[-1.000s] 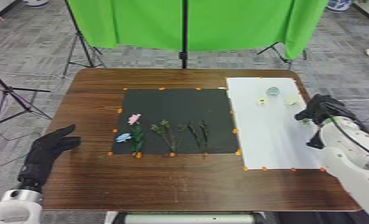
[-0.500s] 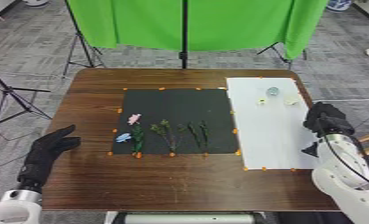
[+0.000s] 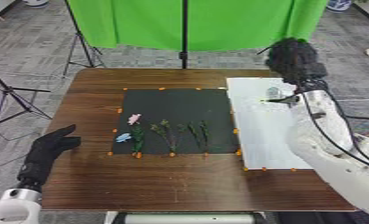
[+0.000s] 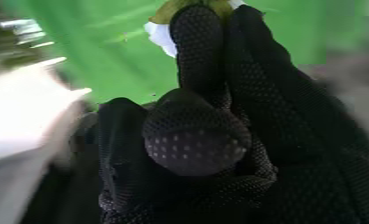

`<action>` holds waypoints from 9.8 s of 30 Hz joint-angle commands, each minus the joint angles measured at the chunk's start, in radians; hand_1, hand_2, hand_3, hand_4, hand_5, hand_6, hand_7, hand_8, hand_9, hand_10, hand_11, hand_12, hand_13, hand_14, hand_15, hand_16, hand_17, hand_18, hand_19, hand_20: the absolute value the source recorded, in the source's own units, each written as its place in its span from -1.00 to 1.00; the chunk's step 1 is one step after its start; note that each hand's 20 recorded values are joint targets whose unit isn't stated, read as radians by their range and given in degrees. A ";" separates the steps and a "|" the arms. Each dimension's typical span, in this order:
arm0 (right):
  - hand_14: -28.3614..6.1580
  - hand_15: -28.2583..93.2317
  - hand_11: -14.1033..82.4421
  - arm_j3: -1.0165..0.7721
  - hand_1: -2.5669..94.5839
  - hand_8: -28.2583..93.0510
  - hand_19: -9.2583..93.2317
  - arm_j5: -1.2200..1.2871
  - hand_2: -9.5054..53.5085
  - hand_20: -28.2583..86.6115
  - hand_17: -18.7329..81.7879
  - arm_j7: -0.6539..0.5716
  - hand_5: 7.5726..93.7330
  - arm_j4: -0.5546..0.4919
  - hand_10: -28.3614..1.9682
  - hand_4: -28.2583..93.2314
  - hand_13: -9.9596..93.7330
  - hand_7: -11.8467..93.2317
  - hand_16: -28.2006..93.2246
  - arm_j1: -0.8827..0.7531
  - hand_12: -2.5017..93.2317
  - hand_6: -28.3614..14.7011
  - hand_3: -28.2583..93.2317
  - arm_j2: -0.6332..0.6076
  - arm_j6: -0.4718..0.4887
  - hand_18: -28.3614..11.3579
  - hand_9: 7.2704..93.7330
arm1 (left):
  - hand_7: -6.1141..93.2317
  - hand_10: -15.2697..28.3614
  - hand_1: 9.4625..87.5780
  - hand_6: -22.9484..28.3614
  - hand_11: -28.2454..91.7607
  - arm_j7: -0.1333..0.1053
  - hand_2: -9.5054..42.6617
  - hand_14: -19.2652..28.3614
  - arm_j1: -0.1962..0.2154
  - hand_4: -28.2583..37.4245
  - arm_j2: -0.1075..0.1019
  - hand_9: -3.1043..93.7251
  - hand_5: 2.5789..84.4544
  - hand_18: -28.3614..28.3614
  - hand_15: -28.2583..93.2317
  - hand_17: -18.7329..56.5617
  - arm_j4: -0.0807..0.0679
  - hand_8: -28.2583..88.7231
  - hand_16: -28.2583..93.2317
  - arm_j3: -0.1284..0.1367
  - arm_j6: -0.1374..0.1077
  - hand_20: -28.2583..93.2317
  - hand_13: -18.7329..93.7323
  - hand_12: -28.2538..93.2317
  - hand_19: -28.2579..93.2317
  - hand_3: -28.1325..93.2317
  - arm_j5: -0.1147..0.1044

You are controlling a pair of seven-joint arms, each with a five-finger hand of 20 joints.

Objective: Arrange flowers

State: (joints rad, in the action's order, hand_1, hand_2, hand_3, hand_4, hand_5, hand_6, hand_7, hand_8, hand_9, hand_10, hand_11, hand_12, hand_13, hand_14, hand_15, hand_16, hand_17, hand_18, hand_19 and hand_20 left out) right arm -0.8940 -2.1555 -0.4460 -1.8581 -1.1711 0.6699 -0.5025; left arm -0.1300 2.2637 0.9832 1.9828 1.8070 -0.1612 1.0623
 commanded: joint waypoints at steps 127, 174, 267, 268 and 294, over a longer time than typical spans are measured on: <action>0.26 0.47 -0.46 0.085 -0.39 -0.66 1.00 0.117 -1.00 0.41 0.41 -0.061 -0.07 0.120 -0.28 -0.88 0.74 -0.49 0.01 0.097 -0.49 0.23 0.51 0.057 0.285 -0.47 0.19 | -0.71 0.41 -0.66 0.17 -0.20 0.029 0.14 0.63 -0.004 -1.00 0.005 0.08 -0.01 0.43 -0.24 -0.21 0.000 -0.62 -0.60 0.019 0.046 -0.30 0.08 -0.37 -0.35 0.54 0.011; 0.62 0.44 -0.55 0.382 0.48 -0.38 1.00 -0.029 -1.00 0.41 0.67 -0.083 0.66 0.392 0.17 -0.84 0.99 -0.33 0.03 0.211 -0.18 0.20 0.34 0.038 0.069 -0.22 0.88 | -0.71 0.42 -0.66 0.17 -0.21 0.026 0.14 0.63 -0.008 -1.00 0.013 0.08 -0.01 0.43 -0.24 -0.20 0.000 -0.62 -0.60 0.017 0.052 -0.30 0.08 -0.36 -0.36 0.54 0.013; 0.51 0.54 -0.33 0.707 -0.04 -0.73 1.00 0.092 -1.00 0.52 0.52 0.359 0.22 0.186 0.14 -0.85 0.83 -0.29 0.03 0.540 -0.49 0.62 0.62 0.193 0.530 -0.32 0.53 | -0.70 0.40 -0.65 0.04 -0.21 0.058 0.10 0.63 -0.047 -1.00 0.001 0.07 0.02 0.44 -0.25 -0.22 -0.018 -0.62 -0.59 -0.007 0.100 -0.31 0.07 -0.36 -0.35 0.53 0.026; 0.50 0.55 -0.32 0.701 -0.08 -0.77 1.00 0.076 -1.00 0.52 0.52 0.378 0.20 0.184 0.12 -0.85 0.83 -0.30 0.02 0.537 -0.51 0.63 0.63 0.185 0.535 -0.32 0.54 | -0.70 0.40 -0.65 0.04 -0.21 0.059 0.10 0.63 -0.046 -1.00 0.001 0.07 0.02 0.45 -0.25 -0.22 -0.018 -0.62 -0.59 -0.007 0.102 -0.31 0.07 -0.36 -0.35 0.54 0.027; 0.44 0.54 -0.22 0.572 -0.18 -0.72 1.00 0.252 -1.00 0.52 0.54 0.228 0.35 0.075 0.16 -0.84 0.86 -0.35 0.01 0.455 -0.48 0.35 0.59 0.116 0.515 -0.39 0.73 | -0.70 0.40 -0.64 0.02 -0.21 0.067 0.09 0.63 -0.046 -1.00 -0.007 0.07 0.03 0.45 -0.25 -0.23 -0.016 -0.62 -0.59 -0.003 0.114 -0.31 0.08 -0.36 -0.36 0.53 0.028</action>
State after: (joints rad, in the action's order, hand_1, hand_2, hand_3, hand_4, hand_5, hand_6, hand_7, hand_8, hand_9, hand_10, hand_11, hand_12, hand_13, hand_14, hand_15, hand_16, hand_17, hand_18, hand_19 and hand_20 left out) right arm -0.3658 -1.9933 -0.1321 -1.7227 -0.7150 0.7964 -0.0053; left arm -0.0740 2.2073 0.9737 1.9650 1.8011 -0.0599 1.0840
